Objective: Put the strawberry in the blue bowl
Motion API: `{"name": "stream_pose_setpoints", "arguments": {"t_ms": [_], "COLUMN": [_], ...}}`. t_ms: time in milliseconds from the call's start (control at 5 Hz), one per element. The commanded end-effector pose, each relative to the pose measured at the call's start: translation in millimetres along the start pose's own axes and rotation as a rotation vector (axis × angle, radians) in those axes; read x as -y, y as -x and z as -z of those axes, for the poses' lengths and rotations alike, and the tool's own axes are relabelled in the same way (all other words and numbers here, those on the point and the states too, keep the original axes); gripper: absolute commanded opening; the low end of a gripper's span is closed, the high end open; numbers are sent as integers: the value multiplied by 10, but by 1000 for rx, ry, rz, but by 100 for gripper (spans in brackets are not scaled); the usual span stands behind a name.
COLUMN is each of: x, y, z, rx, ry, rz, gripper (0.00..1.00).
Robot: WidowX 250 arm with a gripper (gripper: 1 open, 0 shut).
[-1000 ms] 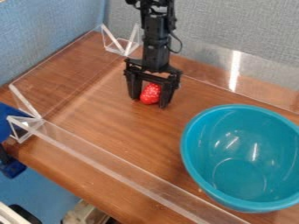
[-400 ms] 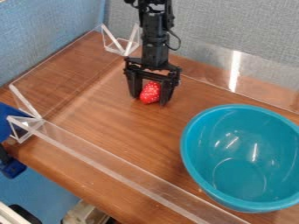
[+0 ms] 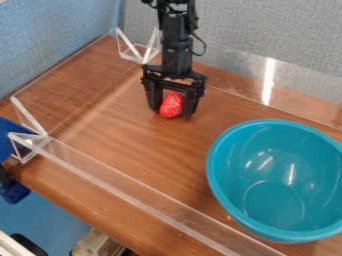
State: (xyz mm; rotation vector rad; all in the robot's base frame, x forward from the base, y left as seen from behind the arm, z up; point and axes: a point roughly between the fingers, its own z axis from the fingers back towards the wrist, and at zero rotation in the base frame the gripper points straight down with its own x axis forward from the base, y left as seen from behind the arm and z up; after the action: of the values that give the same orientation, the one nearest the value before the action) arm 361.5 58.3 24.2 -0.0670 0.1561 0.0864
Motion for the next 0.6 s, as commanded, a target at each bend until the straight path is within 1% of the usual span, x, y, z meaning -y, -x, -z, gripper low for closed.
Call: {"name": "stream_pose_setpoints", "arguments": {"t_ms": [0,400], "x": [-65,-73], "y": [-43,-46], "z": [-50,-36], "rx": [30,22], "ry": [4,8], "rz": [-2,-8], "gripper": [100,100]}}
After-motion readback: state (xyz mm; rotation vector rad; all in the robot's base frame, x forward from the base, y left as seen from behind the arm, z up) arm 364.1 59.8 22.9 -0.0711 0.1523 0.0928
